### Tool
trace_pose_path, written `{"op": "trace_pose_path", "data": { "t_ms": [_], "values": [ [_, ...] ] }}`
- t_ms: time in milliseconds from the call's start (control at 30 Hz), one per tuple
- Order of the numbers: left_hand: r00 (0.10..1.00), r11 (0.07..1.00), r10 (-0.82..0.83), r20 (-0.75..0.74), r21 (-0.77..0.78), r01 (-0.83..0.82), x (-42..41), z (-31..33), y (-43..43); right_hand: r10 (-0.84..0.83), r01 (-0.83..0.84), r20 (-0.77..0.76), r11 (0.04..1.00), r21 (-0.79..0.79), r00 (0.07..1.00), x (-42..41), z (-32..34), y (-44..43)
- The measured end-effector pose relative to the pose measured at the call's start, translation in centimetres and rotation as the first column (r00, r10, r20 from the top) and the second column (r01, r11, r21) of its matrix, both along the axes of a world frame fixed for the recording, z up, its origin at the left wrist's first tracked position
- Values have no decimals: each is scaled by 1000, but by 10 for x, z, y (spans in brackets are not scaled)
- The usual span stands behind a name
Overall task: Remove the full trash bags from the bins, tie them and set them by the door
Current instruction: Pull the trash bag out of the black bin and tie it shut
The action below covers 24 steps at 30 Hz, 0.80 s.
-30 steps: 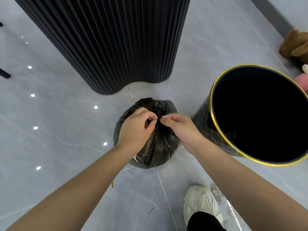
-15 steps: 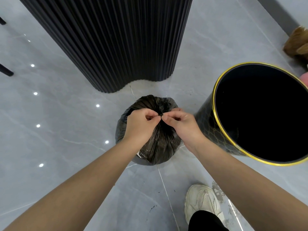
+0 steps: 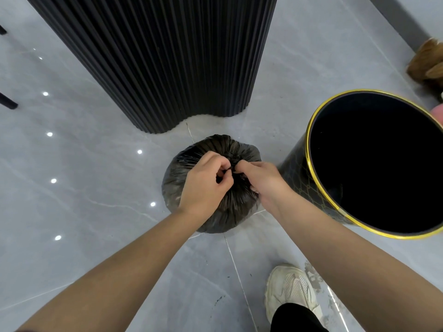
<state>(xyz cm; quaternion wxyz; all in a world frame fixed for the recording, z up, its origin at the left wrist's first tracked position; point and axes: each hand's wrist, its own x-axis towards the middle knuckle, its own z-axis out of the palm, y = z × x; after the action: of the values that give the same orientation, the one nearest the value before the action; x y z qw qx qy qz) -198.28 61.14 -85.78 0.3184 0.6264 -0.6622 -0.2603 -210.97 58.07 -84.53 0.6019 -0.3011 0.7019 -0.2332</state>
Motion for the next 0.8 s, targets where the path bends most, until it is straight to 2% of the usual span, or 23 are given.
{"op": "trace_pose_path", "data": {
  "t_ms": [133, 300, 500, 567, 633, 700, 733, 800],
  "values": [
    [999, 996, 16, 29, 88, -19, 3, 0, -6, 80, -83, -33, 992, -95, 996, -3, -1, 1],
    [993, 997, -56, 109, 60, 49, 6, 5, -12, 184, -210, -147, 959, -189, 972, -3, 1, -1],
    [995, 997, -68, 66, -40, 71, 12, -2, -4, 131, -136, -77, 988, -70, 988, 1, -1, -8],
    [999, 999, -41, 9, -23, 42, 16, 0, -5, 196, -200, -36, 968, -154, 980, -3, -4, -6],
    [999, 1000, -29, -45, 2, 29, 20, 4, -6, 317, -312, -31, 906, -288, 948, -9, -9, -3],
    [996, 999, -32, -81, 36, 35, 20, 7, -6, 444, -496, -223, 790, -360, 868, -13, -16, -1],
    [994, 998, -34, -99, 52, 39, 20, 8, -6, 455, -553, -322, 746, -371, 830, -14, -19, 0],
    [990, 996, -35, -138, 78, 46, 21, 8, -6, 427, -578, -411, 719, -386, 806, -14, -22, 0]
  ]
}}
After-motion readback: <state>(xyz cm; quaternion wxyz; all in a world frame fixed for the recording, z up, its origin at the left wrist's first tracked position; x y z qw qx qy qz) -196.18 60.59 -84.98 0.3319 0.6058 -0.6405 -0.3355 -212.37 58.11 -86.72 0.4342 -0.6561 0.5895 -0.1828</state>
